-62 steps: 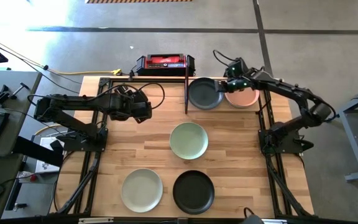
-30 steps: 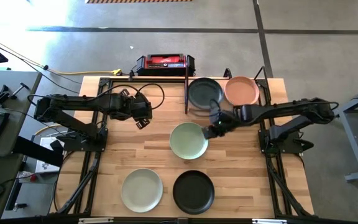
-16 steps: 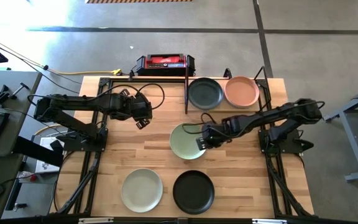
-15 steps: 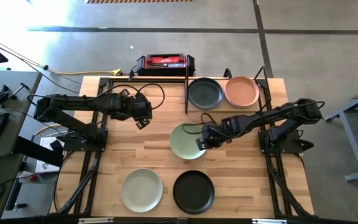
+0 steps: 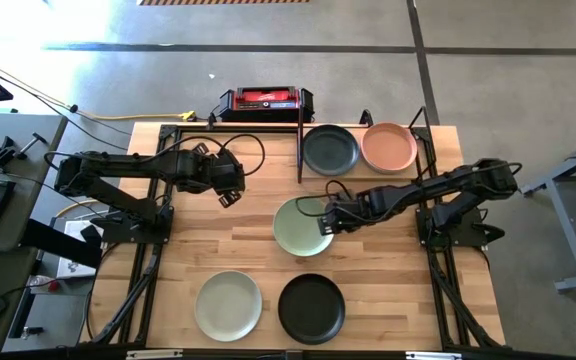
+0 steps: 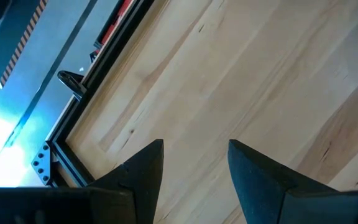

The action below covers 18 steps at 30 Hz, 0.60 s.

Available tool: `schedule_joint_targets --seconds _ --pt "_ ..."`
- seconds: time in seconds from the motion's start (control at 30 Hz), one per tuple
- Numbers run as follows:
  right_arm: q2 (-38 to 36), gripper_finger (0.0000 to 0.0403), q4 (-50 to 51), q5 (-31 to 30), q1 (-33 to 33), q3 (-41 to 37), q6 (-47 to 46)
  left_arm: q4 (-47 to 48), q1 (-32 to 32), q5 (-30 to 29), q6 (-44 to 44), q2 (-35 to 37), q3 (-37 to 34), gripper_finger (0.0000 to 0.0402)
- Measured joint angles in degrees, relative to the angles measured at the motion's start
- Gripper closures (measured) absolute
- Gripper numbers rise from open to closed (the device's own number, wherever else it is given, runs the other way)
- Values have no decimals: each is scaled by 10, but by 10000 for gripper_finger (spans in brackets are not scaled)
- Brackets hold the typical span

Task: Place and stack plates onto a shelf
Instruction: Stack the light green plate on top of the dark blue plate on the shelf

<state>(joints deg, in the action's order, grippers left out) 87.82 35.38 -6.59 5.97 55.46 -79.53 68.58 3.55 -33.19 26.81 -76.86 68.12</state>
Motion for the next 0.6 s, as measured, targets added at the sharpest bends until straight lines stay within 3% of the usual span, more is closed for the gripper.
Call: schedule_joint_targets --seconds 0.6 --pt "82 290 -19 24 -23 0 3 -8 0 -4 0 0 0 232"
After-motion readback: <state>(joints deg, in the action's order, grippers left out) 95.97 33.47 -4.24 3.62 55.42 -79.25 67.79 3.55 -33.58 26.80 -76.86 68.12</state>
